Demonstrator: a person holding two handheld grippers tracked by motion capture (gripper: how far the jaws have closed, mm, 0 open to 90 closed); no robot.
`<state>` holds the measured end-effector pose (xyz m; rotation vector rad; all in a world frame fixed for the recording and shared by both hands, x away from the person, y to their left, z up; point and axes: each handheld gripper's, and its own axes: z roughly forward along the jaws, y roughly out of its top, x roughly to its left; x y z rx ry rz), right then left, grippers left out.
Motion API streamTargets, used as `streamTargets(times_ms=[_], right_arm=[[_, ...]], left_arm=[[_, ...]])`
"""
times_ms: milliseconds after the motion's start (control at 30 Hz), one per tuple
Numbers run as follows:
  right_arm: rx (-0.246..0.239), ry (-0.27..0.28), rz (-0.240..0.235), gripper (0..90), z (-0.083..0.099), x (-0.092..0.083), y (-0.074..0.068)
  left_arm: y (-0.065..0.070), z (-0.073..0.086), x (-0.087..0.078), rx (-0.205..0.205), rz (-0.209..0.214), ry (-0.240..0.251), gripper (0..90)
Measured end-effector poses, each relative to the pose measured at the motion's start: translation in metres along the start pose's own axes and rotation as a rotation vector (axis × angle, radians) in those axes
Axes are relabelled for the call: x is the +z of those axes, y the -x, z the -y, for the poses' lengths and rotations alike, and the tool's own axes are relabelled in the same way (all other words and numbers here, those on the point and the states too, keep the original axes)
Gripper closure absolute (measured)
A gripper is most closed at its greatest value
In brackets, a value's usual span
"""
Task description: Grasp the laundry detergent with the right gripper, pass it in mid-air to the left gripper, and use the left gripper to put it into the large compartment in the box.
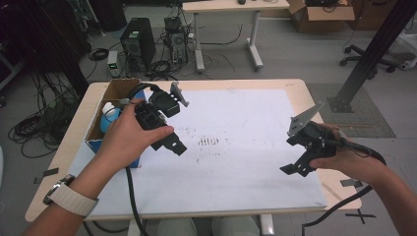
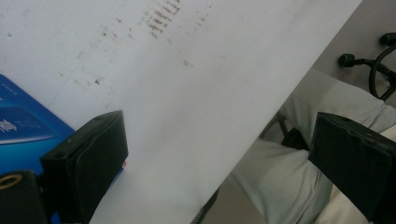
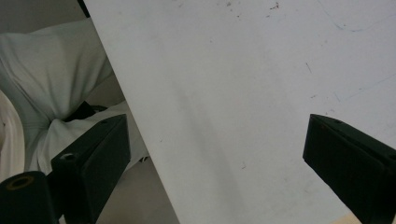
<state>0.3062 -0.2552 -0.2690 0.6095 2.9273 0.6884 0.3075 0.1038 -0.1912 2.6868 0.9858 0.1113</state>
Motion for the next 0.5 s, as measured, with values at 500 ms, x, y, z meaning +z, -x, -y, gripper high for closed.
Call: streamTargets(times_ms=[500], right_arm=[[0.005,0.0,0.001,7.6,0.0005,0.0007,0.0012]], left_arm=[[-0.0024,0.0001,0.0007,0.004,0.004,-0.004,5.0]])
